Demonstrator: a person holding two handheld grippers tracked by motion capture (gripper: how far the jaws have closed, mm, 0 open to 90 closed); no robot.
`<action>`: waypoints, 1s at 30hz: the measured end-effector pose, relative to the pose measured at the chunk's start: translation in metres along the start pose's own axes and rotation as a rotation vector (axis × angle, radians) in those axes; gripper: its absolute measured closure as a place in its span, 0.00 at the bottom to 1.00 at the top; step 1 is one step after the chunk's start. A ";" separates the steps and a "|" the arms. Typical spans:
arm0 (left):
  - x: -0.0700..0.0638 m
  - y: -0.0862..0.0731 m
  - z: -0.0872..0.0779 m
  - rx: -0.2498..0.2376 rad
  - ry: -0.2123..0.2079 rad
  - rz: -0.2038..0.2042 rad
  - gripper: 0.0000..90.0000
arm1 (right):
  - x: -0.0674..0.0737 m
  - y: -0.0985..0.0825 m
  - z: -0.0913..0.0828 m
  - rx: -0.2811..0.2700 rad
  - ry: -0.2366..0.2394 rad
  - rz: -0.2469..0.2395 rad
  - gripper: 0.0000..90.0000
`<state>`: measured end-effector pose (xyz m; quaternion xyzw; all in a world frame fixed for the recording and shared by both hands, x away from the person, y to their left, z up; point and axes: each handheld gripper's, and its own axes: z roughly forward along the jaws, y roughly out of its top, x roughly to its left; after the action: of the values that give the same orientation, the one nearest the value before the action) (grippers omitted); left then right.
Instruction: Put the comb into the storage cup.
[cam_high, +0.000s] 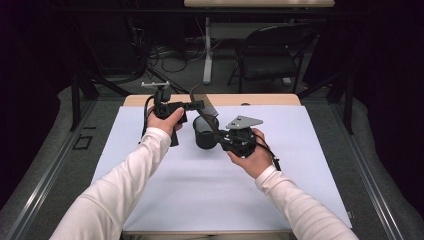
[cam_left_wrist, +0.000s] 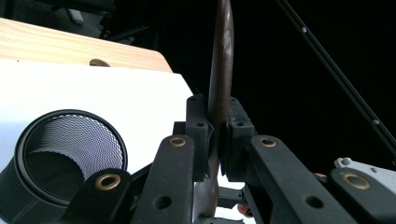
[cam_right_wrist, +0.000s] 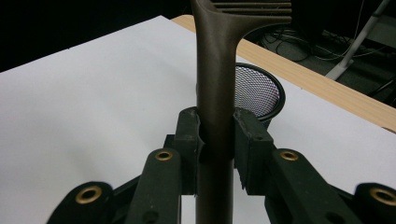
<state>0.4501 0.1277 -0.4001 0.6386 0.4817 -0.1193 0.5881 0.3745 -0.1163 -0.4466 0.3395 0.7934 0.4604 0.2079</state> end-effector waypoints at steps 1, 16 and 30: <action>0.000 0.000 0.000 -0.001 0.002 -0.002 0.94 | 0.000 0.000 0.000 0.001 0.000 0.000 0.81; 0.000 0.000 0.000 -0.007 0.001 -0.010 0.94 | 0.000 0.000 0.000 -0.003 0.006 0.008 0.81; 0.000 0.000 0.001 -0.014 0.001 -0.025 0.94 | 0.000 0.001 0.000 0.000 0.017 0.024 0.81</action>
<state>0.4504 0.1273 -0.4004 0.6283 0.4908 -0.1229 0.5910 0.3748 -0.1164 -0.4454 0.3450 0.7910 0.4658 0.1956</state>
